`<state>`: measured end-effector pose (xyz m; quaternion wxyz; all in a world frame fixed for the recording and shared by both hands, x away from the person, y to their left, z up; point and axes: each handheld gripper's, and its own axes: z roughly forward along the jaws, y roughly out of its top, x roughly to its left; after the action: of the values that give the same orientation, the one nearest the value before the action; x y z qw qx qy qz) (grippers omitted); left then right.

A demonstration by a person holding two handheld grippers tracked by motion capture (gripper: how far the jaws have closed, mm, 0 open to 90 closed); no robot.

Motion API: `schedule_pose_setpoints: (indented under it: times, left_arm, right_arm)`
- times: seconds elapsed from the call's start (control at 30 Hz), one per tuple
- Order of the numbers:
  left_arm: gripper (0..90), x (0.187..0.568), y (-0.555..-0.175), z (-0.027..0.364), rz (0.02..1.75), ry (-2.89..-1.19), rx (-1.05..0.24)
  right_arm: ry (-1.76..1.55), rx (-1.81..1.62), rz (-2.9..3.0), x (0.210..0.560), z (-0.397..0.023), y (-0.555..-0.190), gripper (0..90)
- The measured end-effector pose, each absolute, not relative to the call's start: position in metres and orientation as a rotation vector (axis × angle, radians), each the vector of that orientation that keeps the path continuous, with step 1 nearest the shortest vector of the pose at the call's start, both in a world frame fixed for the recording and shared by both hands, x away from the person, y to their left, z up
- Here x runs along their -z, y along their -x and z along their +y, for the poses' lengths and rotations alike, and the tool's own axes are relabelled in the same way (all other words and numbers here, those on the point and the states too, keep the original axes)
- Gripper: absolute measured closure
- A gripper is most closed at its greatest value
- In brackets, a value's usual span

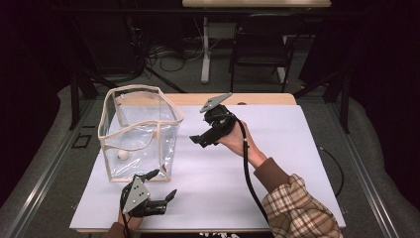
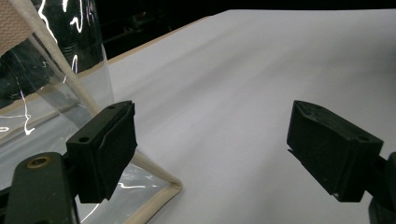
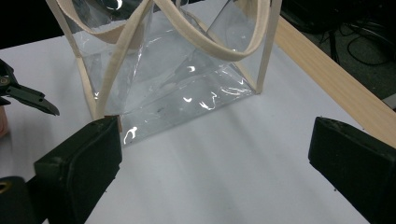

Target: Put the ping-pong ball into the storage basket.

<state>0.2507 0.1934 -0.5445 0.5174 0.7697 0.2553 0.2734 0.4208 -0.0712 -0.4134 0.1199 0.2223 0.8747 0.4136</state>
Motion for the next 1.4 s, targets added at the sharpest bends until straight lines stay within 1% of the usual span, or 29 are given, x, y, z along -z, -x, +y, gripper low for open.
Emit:
schedule_pose_setpoints:
  times: [0.2,0.23,0.5,0.8,0.87,1.13,1.4]
  left_arm:
    - [15.8,0.544,-0.251,0.194,0.614,-1.845,-0.658]
    - [15.8,0.544,-0.251,0.194,0.614,-1.845,-0.658]
    - [15.7,0.544,-0.251,0.194,0.614,-1.846,-0.656]
    - [15.7,0.544,-0.25,0.194,0.615,-1.841,-0.659]
    - [15.8,0.544,-0.25,0.193,0.615,-1.842,-0.656]
    - [15.7,0.544,-0.25,0.193,0.617,-1.841,-0.656]
    - [15.8,0.544,-0.25,0.193,0.617,-1.842,-0.656]
  right_arm:
    - [-0.653,-1.208,2.553,0.414,-0.072,-0.42,2.5]
    - [-0.645,-1.201,2.548,0.418,-0.08,-0.415,2.5]
    - [-0.663,-1.207,2.534,0.423,-0.092,-0.408,2.6]
    - [-0.663,-1.213,2.528,0.424,-0.093,-0.407,2.6]
    - [-0.671,-1.196,2.532,0.432,-0.101,-0.401,2.7]
    - [-0.7,-1.196,2.519,0.438,-0.115,-0.396,2.9]
    - [-0.703,-1.186,2.522,0.439,-0.116,-0.396,2.9]
